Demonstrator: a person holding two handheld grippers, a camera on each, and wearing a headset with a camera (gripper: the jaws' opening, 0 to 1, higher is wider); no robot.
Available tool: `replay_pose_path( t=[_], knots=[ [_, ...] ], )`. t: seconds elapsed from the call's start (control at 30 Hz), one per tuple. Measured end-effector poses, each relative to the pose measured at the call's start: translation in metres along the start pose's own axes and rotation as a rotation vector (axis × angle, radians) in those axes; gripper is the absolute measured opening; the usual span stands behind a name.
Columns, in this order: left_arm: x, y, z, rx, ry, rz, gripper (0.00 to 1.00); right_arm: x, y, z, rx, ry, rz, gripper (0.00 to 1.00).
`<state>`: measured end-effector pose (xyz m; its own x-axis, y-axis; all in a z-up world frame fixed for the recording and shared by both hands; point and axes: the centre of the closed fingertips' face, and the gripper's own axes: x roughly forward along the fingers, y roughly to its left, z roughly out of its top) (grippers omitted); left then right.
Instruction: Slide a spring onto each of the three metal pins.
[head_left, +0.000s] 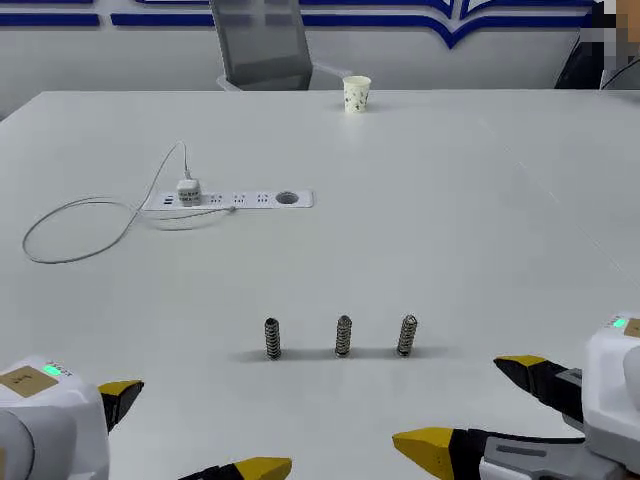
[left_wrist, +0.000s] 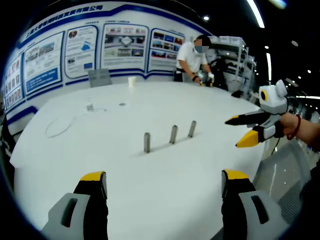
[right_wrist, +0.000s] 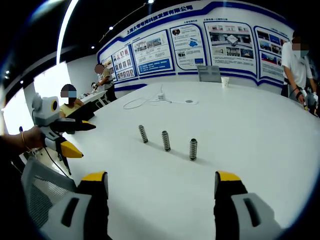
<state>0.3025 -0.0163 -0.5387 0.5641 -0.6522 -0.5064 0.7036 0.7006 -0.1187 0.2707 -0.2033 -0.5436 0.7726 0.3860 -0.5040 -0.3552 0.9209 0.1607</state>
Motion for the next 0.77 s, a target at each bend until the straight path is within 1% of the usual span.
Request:
replay_pose_path(
  t=[0.2, 0.37, 0.47, 0.6, 0.77],
  knots=[
    [0.0007, -0.0011, -0.0019, 0.004, 0.010, -0.003, 0.97, -0.0001, 0.0005, -0.0020, -0.003, 0.003, -0.003, 0.89],
    [0.0007, -0.0022, -0.0015, 0.010, 0.009, -0.004, 0.97, -0.0002, 0.0010, -0.0025, 0.000, 0.001, -0.005, 0.89],
    [0.0010, -0.0024, -0.0016, 0.014, 0.010, -0.005, 0.97, -0.0003, 0.0028, -0.0022, 0.000, -0.002, 0.002, 0.89],
    [0.0007, -0.0016, -0.0016, 0.012, 0.008, -0.002, 0.97, -0.0007, 0.0029, -0.0034, -0.005, 0.003, 0.002, 0.89],
    [0.0007, -0.0009, -0.0033, 0.022, 0.018, 0.002, 0.97, -0.0007, 0.0032, -0.0035, -0.006, 0.003, 0.003, 0.90]
  ],
)
